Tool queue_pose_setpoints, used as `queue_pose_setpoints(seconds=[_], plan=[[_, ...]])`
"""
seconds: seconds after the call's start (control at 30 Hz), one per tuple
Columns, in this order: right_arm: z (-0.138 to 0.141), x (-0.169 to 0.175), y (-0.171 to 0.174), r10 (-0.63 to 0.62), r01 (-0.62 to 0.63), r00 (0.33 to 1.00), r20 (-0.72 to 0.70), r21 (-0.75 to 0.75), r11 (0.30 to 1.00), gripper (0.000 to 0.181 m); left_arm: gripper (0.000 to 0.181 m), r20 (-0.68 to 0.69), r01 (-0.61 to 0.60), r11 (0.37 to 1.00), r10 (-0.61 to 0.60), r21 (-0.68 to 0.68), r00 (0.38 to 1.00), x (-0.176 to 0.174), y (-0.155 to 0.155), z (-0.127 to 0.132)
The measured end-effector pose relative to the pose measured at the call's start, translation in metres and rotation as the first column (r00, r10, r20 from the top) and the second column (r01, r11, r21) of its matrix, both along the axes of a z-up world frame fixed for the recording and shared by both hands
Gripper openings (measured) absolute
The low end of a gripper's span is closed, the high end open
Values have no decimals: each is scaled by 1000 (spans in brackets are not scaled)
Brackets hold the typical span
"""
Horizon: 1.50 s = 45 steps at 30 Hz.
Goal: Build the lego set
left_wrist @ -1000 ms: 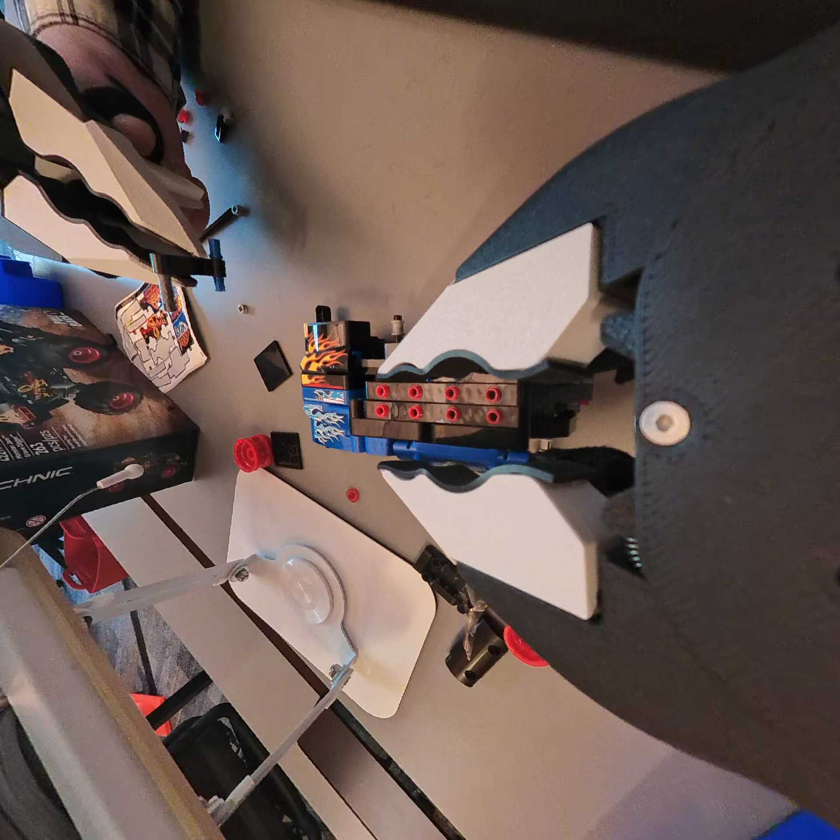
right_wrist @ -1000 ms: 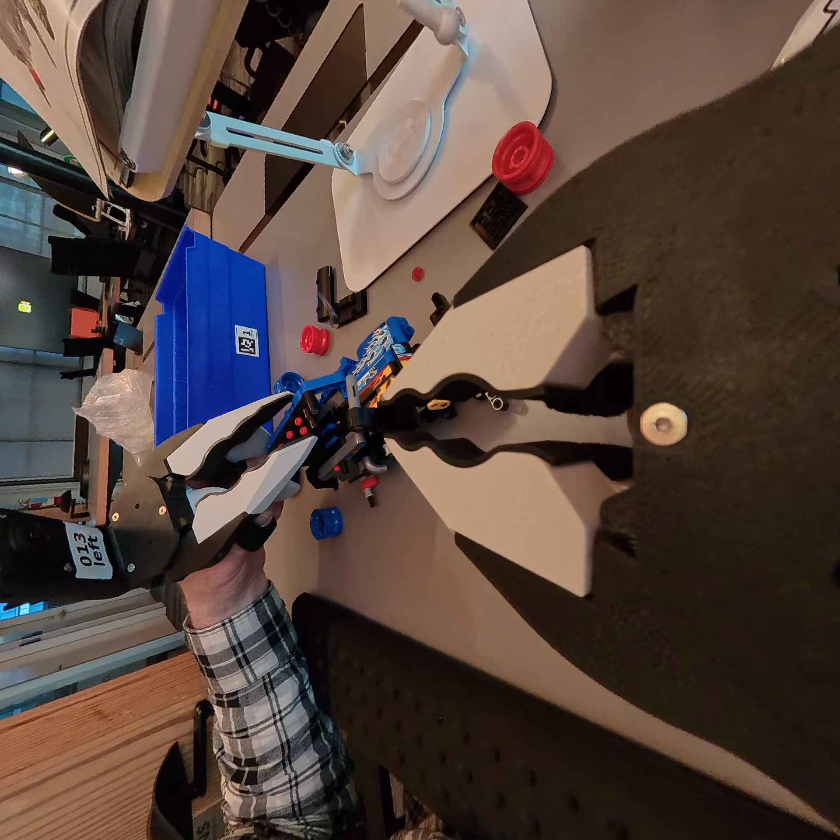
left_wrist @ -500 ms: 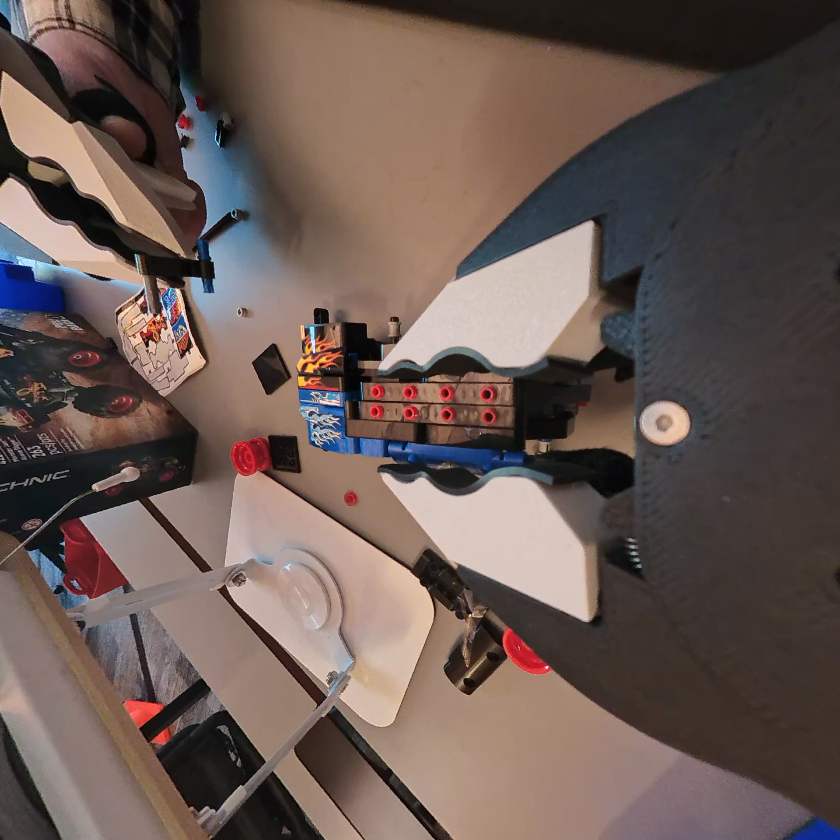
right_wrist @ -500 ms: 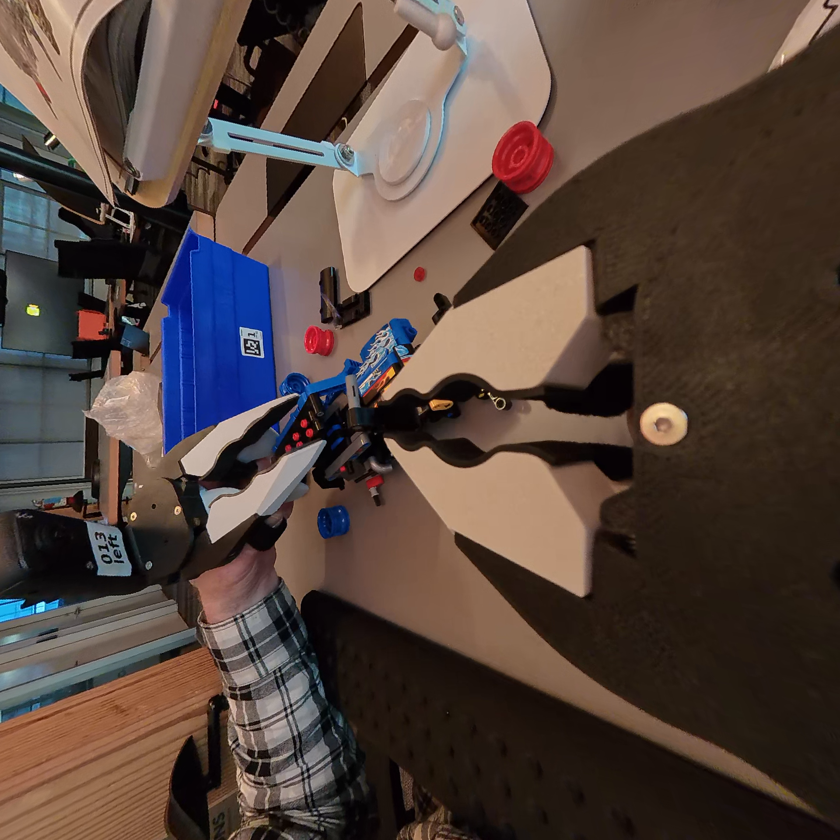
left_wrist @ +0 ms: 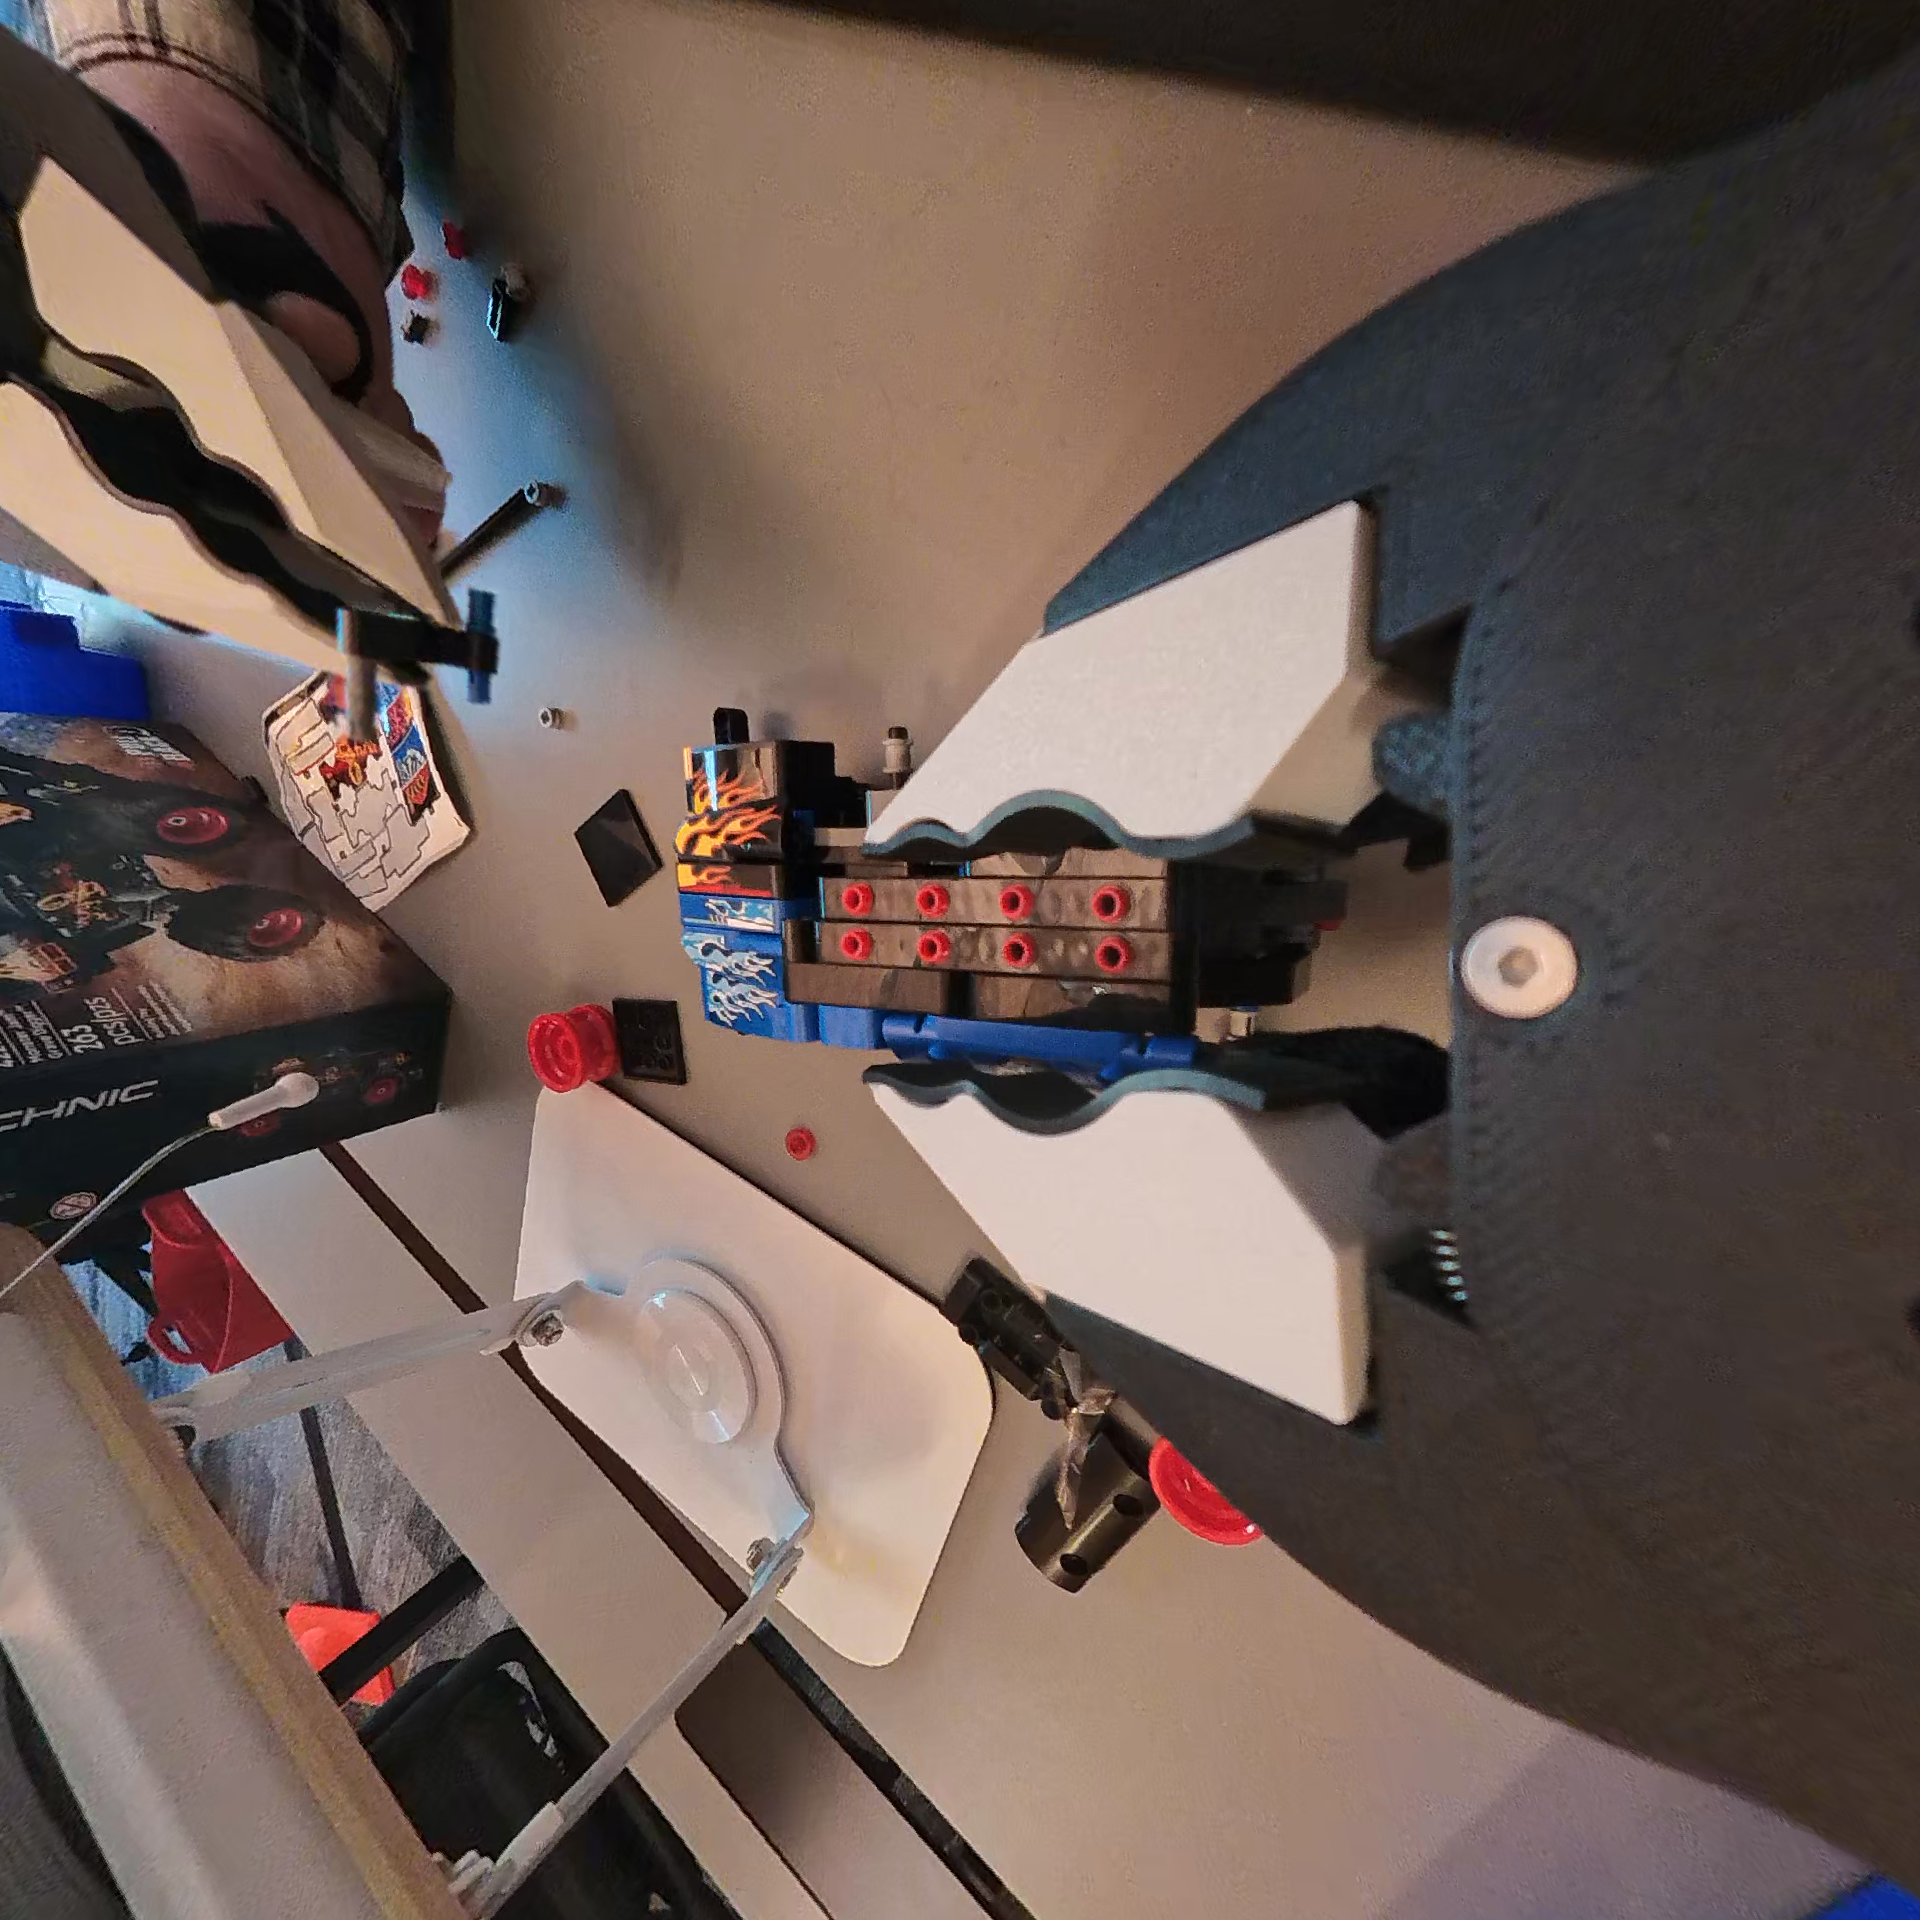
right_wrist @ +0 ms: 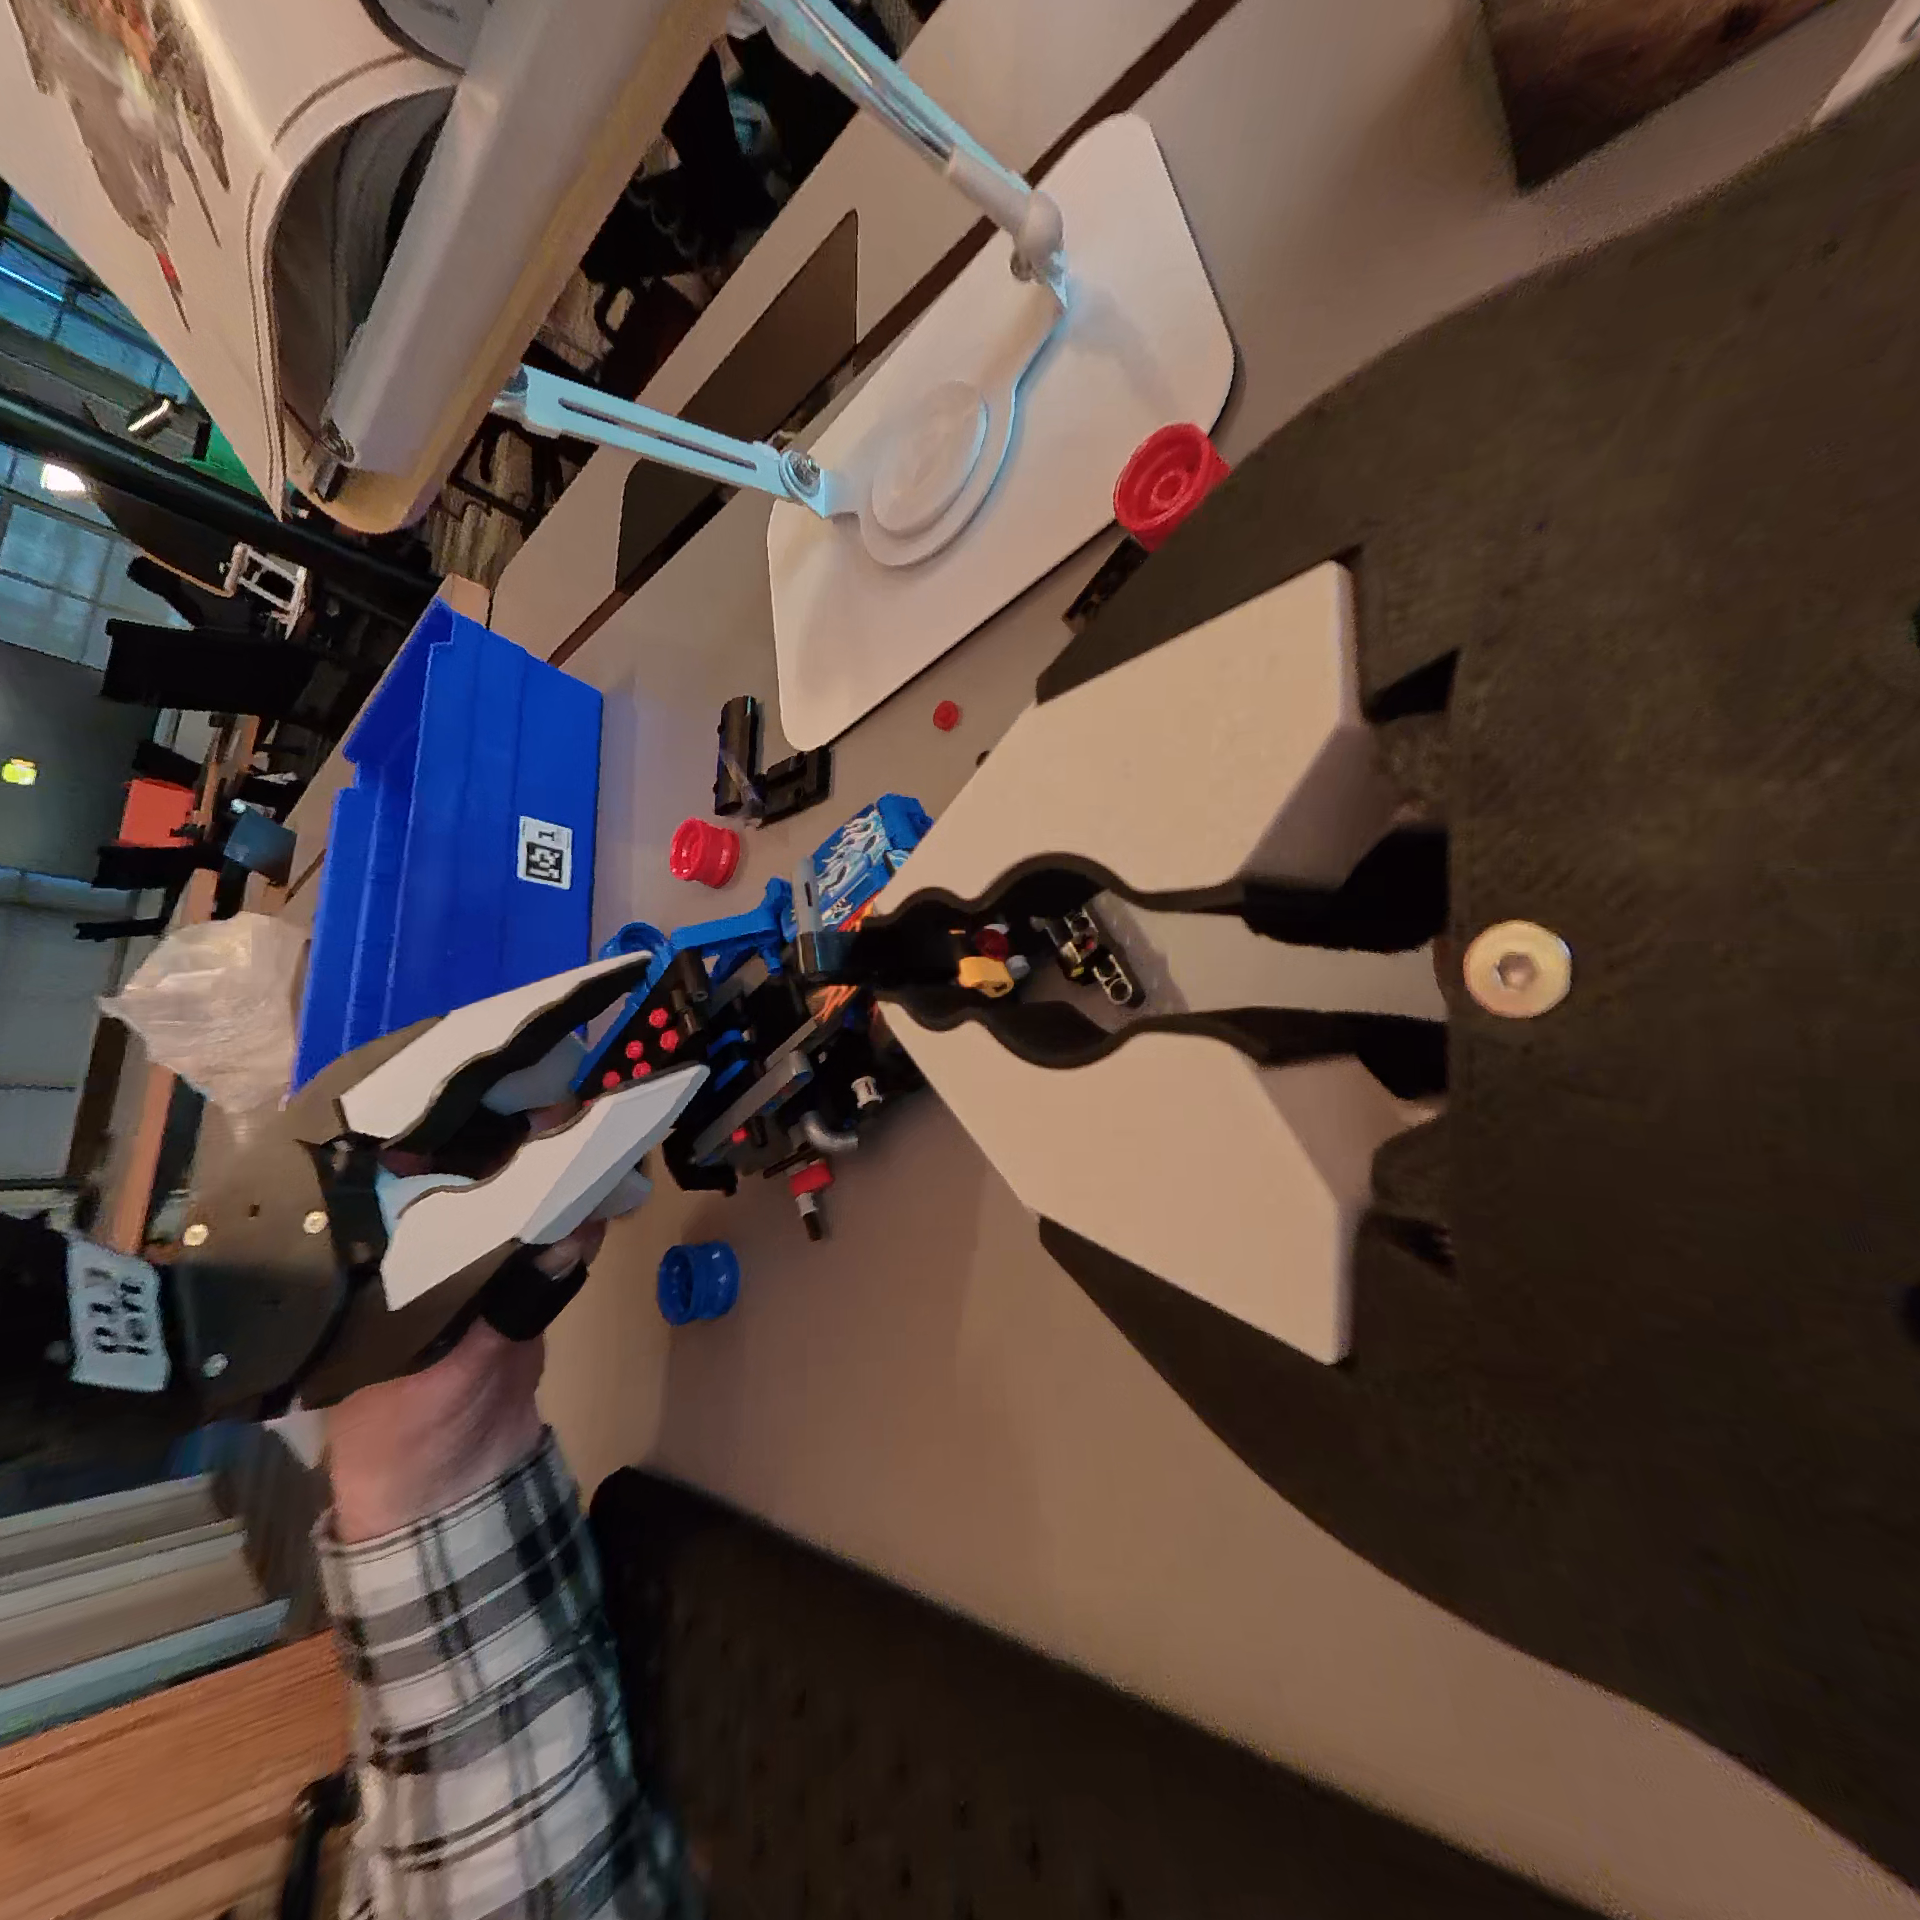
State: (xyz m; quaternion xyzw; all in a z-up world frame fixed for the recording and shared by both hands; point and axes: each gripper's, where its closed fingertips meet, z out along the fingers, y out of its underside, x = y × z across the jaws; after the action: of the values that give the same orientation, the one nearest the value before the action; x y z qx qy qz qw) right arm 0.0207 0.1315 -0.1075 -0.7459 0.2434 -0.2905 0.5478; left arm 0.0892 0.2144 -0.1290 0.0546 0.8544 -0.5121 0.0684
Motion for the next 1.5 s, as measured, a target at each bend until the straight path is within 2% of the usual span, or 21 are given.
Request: queue_pose_setpoints(seconds=[0.33, 0.57, 1.07, 1.23, 1.5], plan=[[-13, -1, 7, -7, 10, 1000, 27, -139, 990, 8, 37, 17, 2, 1000, -2, 9, 1000, -1, 0, -1], [-21, 0, 18, 11, -9, 1000, 12, -170, 985, 8, 34, 28, 3, 1000, -3, 9, 1000, 0, 1, 0], [-21, 27, 74, 173, -187, 982, -76, -257, 948, 8, 33, 28, 13, 1000, -13, 3, 1000, -2, 0, 0], [-30, 39, 77, 193, -233, 968, -162, -286, 929, 8, 33, 23, 14, 1000, -14, -1, 1000, -2, 0, 0], [-31, 39, 74, 213, -256, 961, -178, -271, 928, 8, 33, 17, 16, 1000, -16, -5, 1000, -2, 0, 0]])
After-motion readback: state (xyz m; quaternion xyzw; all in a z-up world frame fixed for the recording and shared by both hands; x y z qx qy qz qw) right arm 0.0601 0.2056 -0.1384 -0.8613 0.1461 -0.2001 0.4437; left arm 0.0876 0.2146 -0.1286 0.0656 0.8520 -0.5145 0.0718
